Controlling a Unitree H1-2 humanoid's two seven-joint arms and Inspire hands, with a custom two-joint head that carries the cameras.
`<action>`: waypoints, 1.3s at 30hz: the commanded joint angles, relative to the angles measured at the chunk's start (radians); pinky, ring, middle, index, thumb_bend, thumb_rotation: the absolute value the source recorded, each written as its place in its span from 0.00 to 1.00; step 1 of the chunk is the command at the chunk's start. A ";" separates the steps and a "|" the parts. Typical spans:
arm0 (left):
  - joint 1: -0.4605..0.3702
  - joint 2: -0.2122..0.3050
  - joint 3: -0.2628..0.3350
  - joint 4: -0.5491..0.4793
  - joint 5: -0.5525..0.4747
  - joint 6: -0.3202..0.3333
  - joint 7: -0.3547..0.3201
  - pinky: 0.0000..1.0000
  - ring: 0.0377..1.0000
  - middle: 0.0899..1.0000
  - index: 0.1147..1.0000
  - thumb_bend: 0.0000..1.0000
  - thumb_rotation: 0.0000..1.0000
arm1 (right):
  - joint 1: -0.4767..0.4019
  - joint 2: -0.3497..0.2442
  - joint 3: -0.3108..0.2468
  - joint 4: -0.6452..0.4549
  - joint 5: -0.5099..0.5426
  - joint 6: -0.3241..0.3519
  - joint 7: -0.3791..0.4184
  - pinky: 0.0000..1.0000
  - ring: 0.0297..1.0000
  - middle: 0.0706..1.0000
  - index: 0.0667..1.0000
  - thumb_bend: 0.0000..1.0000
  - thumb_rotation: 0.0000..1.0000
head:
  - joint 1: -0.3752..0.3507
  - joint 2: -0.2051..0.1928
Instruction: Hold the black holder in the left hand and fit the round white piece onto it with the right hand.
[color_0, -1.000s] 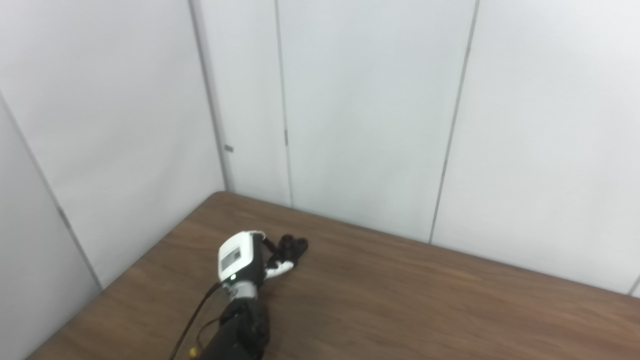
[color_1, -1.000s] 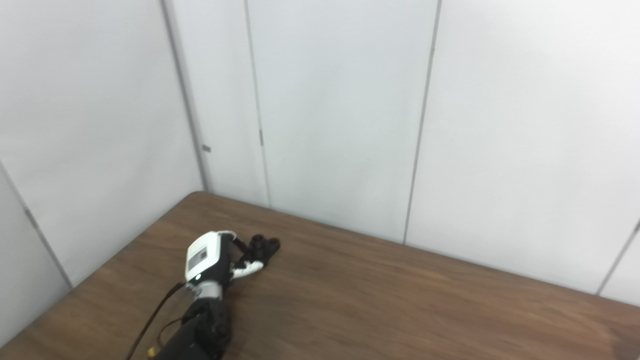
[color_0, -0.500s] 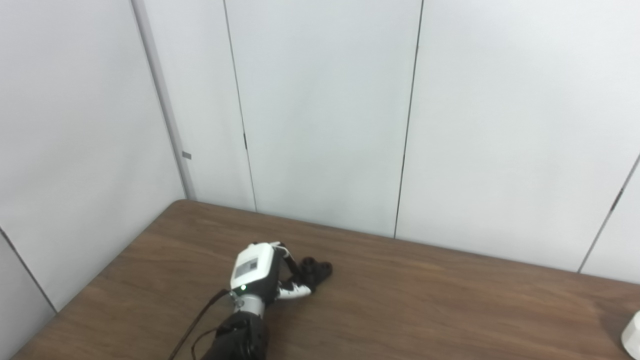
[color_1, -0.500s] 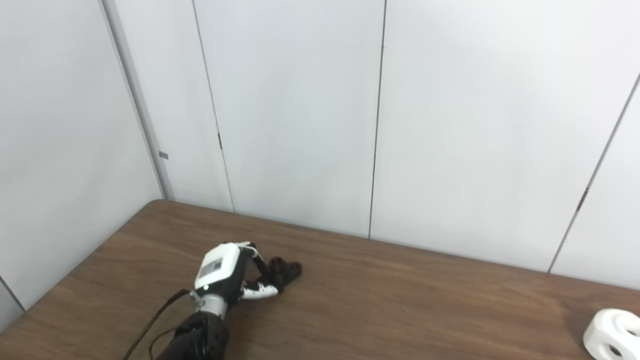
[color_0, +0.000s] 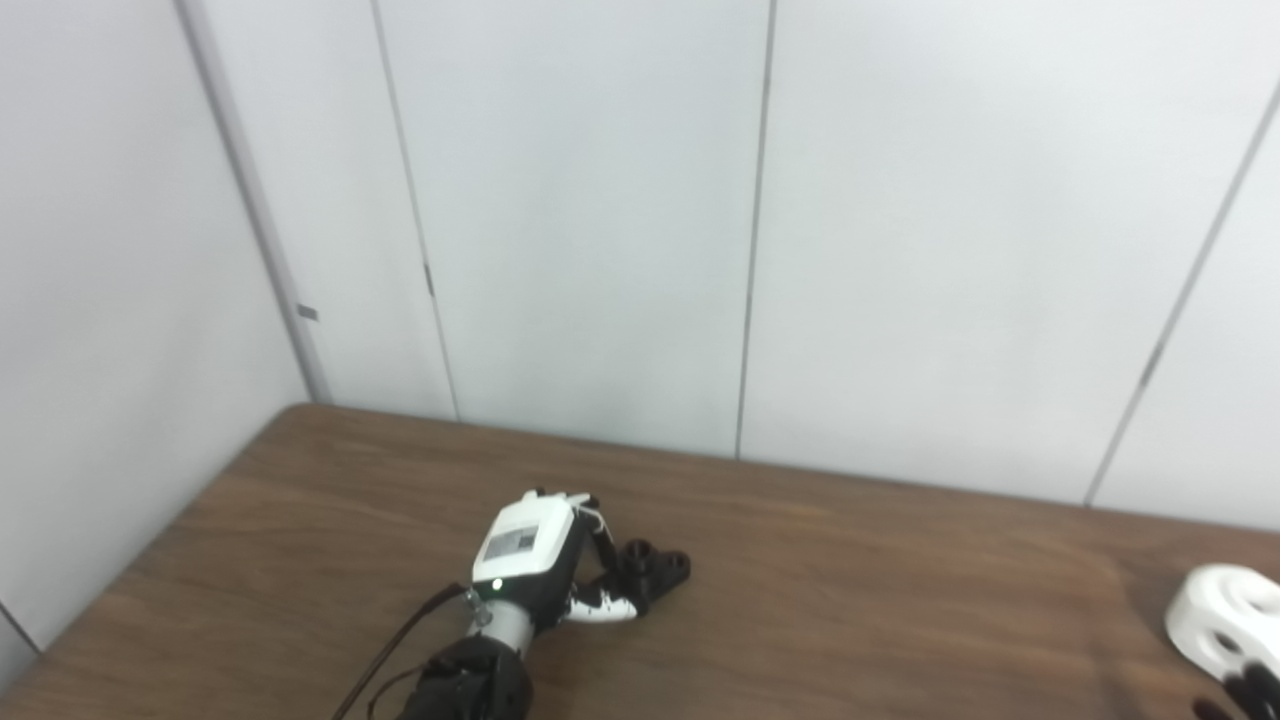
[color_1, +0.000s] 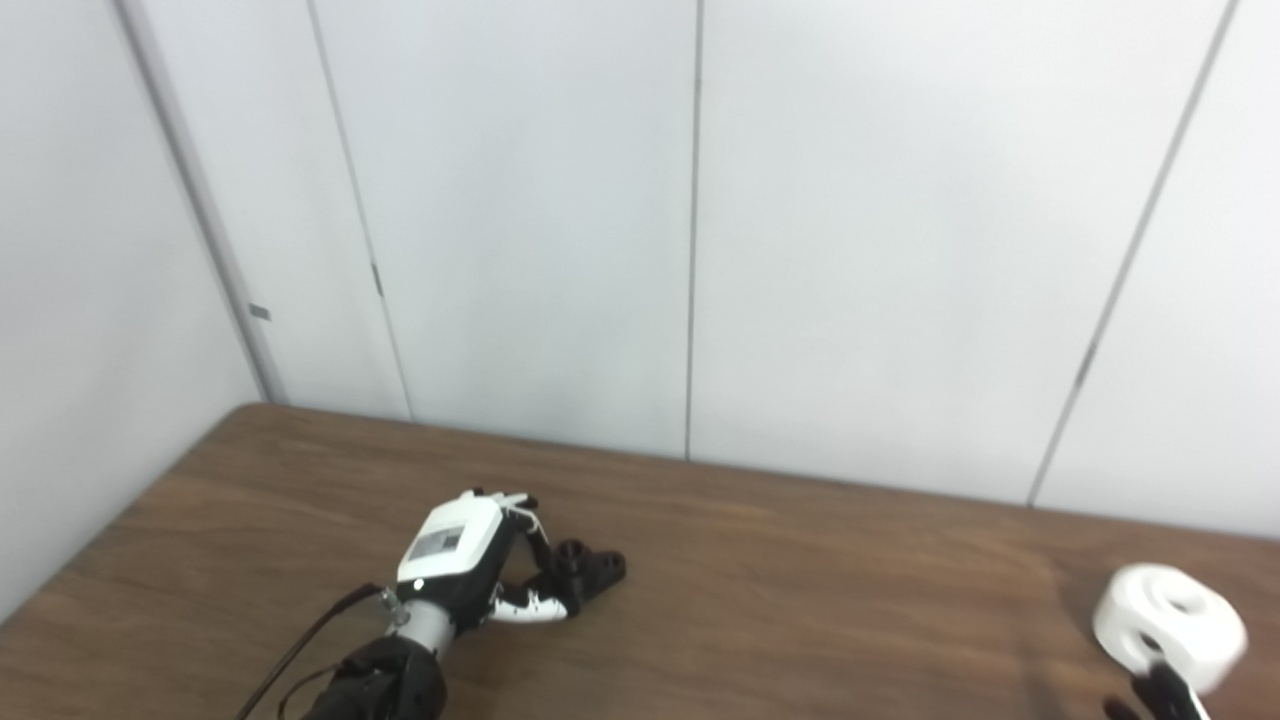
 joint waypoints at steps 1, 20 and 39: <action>0.016 -0.034 -0.040 0.008 -0.004 -0.033 -0.050 1.00 0.92 0.88 0.41 0.52 0.05 | 0.112 0.046 0.010 -0.060 0.003 -0.026 -0.010 0.89 0.96 0.99 0.97 0.20 0.05 | -0.022 0.007; 0.078 -0.104 -0.085 -0.004 -0.008 -0.179 -0.058 1.00 0.94 0.89 0.41 0.52 0.04 | 0.082 0.001 -0.037 -0.175 -0.165 -0.030 -0.077 0.90 0.97 0.97 0.93 0.25 0.00 | -0.292 -0.009; 0.084 0.002 0.019 -0.048 -0.123 -0.287 -0.159 1.00 0.94 0.88 0.42 0.52 0.04 | -0.107 -0.188 -0.389 -0.493 -0.727 0.382 0.226 0.45 0.69 0.78 0.80 0.99 0.68 | -0.702 0.044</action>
